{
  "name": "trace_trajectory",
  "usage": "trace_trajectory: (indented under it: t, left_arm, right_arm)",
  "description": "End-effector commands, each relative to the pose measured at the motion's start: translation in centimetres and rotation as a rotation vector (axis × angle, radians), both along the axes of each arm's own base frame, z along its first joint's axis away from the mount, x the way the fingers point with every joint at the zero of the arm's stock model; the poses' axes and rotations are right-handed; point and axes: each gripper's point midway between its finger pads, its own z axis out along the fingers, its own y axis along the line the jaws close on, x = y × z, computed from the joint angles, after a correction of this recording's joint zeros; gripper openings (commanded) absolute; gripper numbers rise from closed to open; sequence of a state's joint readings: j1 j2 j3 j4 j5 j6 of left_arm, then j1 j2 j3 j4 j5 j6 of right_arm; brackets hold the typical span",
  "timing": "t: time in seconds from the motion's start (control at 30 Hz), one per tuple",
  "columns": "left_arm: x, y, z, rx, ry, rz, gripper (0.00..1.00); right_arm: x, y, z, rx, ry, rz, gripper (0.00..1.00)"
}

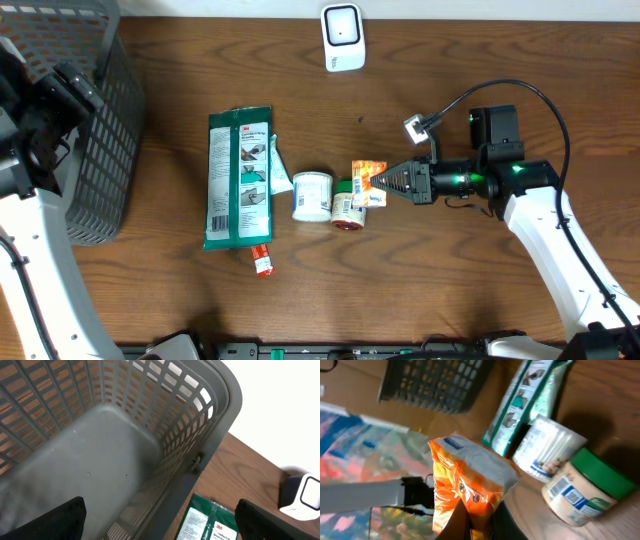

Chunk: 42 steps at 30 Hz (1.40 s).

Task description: Scan the item barcode

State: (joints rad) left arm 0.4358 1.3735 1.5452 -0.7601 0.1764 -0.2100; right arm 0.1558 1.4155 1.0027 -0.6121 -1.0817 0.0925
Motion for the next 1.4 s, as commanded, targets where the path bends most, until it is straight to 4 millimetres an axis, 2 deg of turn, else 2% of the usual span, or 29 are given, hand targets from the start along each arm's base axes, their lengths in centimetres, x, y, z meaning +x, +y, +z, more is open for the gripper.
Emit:
trace_trajectory:
  t: [0.0, 0.1, 0.23, 0.3, 0.43, 0.47, 0.57, 0.7, 0.77, 0.93, 1.1, 1.17, 1.23, 1.27, 1.37]
  left_arm:
    - [-0.1, 0.2, 0.4, 0.003, -0.008, 0.010, 0.93]
    - [-0.1, 0.2, 0.4, 0.003, -0.008, 0.010, 0.93]
    - [-0.1, 0.2, 0.4, 0.003, -0.008, 0.010, 0.93]
    - [-0.1, 0.2, 0.4, 0.002, -0.008, 0.010, 0.93]
    - [-0.1, 0.2, 0.4, 0.003, -0.008, 0.010, 0.93]
    - [-0.1, 0.2, 0.4, 0.003, -0.008, 0.010, 0.93]
    - [-0.1, 0.2, 0.4, 0.003, -0.008, 0.010, 0.93]
    - [-0.1, 0.2, 0.4, 0.003, -0.008, 0.010, 0.93]
    - [-0.1, 0.2, 0.4, 0.003, -0.008, 0.010, 0.93]
    - [-0.1, 0.2, 0.4, 0.003, -0.008, 0.010, 0.93]
    - [-0.1, 0.2, 0.4, 0.003, -0.008, 0.010, 0.93]
    - [-0.1, 0.2, 0.4, 0.002, -0.008, 0.010, 0.93]
    - [-0.1, 0.2, 0.4, 0.003, -0.008, 0.010, 0.93]
    - [-0.1, 0.2, 0.4, 0.002, -0.008, 0.010, 0.93]
    - [-0.1, 0.2, 0.4, 0.003, -0.008, 0.010, 0.93]
  right_arm:
    - [0.6, -0.2, 0.6, -0.009, 0.014, -0.045, 0.01]
    - [1.3, -0.2, 2.0, -0.011, -0.015, -0.057, 0.01]
    - [2.6, -1.2, 2.2, -0.113, -0.010, -0.144, 0.01]
    - [3.4, -2.2, 2.5, -0.200, -0.018, -0.199, 0.01]
    - [4.8, -5.8, 4.7, -0.469, -0.077, -0.357, 0.01]
    - [5.2, -7.2, 5.7, -0.543, -0.099, -0.409, 0.01]
    - [5.5, -9.4, 8.9, -0.661, -0.195, -0.467, 0.01]
    - [6.5, -11.2, 12.2, -0.742, -0.304, -0.553, 0.01]
    - [7.4, -11.9, 14.7, -0.783, -0.375, -0.618, 0.01]
    - [9.2, -10.2, 18.3, -0.791, -0.418, -0.576, 0.01]
    - [13.7, -8.9, 21.1, -0.909, -0.521, -0.624, 0.01]
    - [15.3, -8.1, 21.1, -0.967, -0.573, -0.630, 0.01]
    - [18.3, -6.3, 20.0, -1.088, -0.666, -0.619, 0.01]
    - [20.0, -4.9, 18.9, -1.149, -0.717, -0.606, 0.01]
    - [23.4, -1.8, 16.2, -1.244, -0.812, -0.543, 0.01]
